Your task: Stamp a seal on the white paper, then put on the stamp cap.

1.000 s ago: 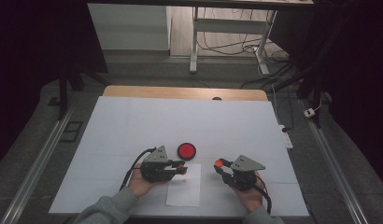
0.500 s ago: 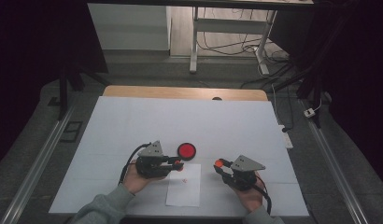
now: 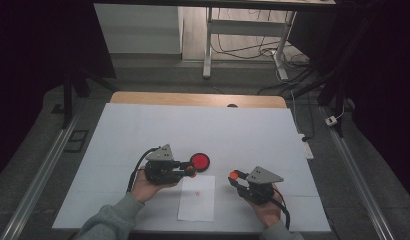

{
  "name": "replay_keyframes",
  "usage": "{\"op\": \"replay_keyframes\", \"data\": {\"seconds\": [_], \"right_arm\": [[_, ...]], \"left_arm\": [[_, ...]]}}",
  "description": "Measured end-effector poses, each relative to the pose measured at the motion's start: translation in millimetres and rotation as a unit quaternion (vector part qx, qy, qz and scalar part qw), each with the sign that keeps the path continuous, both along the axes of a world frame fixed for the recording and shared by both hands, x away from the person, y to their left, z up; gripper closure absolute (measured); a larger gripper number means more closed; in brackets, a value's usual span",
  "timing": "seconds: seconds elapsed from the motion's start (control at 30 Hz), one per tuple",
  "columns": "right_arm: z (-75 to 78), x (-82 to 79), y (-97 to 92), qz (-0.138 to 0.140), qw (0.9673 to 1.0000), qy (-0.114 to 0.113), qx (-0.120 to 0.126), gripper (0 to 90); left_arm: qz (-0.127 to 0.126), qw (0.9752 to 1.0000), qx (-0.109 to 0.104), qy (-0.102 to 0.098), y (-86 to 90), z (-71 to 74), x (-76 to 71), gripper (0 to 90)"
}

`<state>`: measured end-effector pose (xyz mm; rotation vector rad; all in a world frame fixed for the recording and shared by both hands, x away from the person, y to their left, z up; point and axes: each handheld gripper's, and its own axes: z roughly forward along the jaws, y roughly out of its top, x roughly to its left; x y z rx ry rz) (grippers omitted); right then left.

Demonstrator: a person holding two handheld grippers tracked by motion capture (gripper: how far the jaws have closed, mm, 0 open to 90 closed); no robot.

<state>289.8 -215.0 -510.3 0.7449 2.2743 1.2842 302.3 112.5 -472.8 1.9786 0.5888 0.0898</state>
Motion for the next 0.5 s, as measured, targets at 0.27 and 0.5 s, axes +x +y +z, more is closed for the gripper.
{"op": "replay_keyframes", "data": {"seconds": [0.27, 0.5], "right_arm": [[-0.3, 0.0, 0.6, 0.002, 1.0000, 0.001, 0.001, 63.9], [0.5, -0.8, 1.7, 0.004, 1.0000, 0.000, 0.001, 63.9]], "left_arm": [[-0.002, 1.0000, 0.001, 0.002, -0.7, -0.7, 0.5, 72.5], [-0.002, 1.0000, 0.002, 0.002, -1.5, -1.1, 0.3, 72.6]]}}
